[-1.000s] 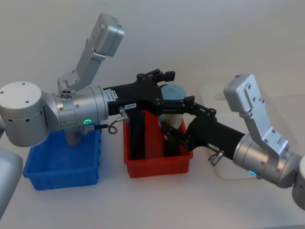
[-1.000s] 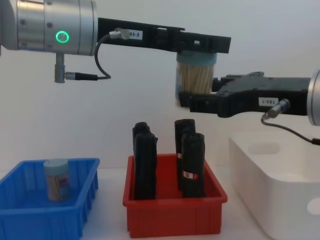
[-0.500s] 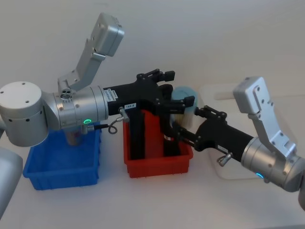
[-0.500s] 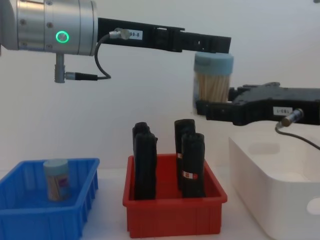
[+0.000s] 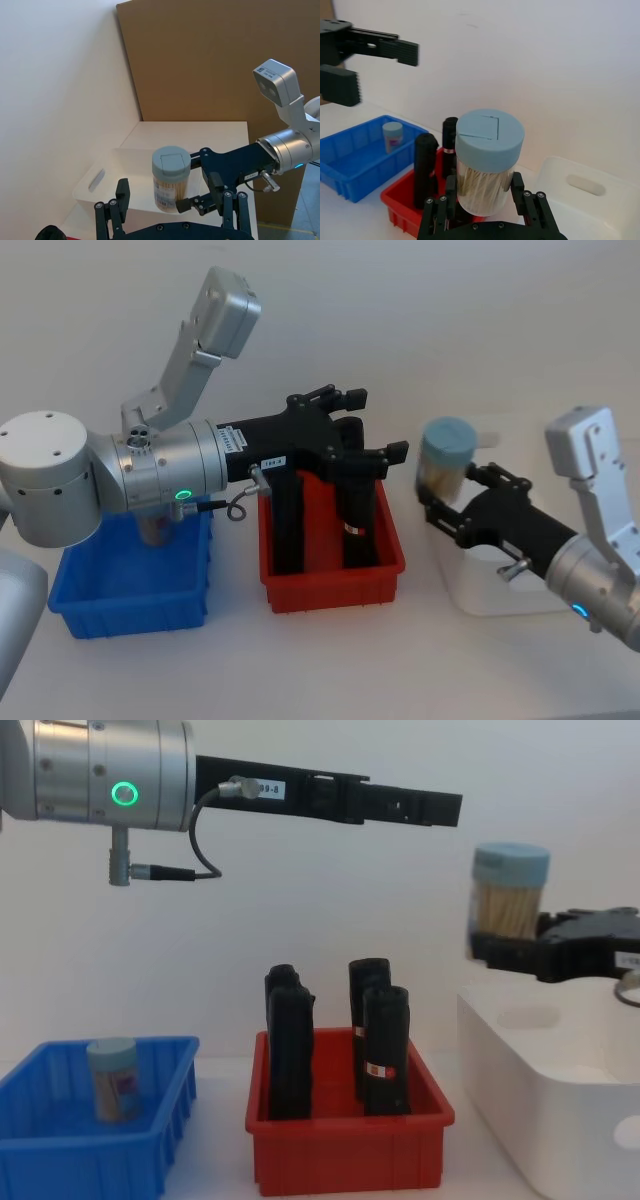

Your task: Pick the cotton swabs from the blue box and place them into the white box.

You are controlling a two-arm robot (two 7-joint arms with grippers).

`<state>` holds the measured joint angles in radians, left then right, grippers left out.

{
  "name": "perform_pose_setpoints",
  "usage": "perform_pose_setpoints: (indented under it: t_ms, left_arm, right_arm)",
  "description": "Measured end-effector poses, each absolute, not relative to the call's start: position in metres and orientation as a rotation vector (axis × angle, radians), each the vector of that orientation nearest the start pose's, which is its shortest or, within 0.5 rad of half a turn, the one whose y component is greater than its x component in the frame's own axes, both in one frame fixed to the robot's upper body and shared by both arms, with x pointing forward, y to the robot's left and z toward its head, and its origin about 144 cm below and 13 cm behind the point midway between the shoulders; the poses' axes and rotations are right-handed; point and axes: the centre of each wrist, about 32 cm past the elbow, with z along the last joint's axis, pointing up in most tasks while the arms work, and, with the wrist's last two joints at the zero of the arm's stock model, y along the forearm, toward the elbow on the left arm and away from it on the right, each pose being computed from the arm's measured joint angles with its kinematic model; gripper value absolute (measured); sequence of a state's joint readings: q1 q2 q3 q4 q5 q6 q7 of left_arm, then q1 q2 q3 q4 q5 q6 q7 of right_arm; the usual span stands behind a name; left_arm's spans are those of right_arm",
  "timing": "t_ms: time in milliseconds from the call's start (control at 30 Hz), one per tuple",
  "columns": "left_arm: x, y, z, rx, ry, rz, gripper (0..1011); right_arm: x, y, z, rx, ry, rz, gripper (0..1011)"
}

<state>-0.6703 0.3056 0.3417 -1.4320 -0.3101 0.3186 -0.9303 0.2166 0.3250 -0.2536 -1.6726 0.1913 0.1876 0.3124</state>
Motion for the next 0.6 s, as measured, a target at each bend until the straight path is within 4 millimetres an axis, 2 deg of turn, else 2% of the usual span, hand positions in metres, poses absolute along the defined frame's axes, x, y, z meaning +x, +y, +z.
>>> perform_pose_setpoints:
  t_ms: [600]
  left_arm:
    - [0.595,0.227,1.346,0.108,-0.157,0.399,1004]
  right_arm:
    - [0.501,-0.268,1.21,-0.096,-0.086,-1.28,656]
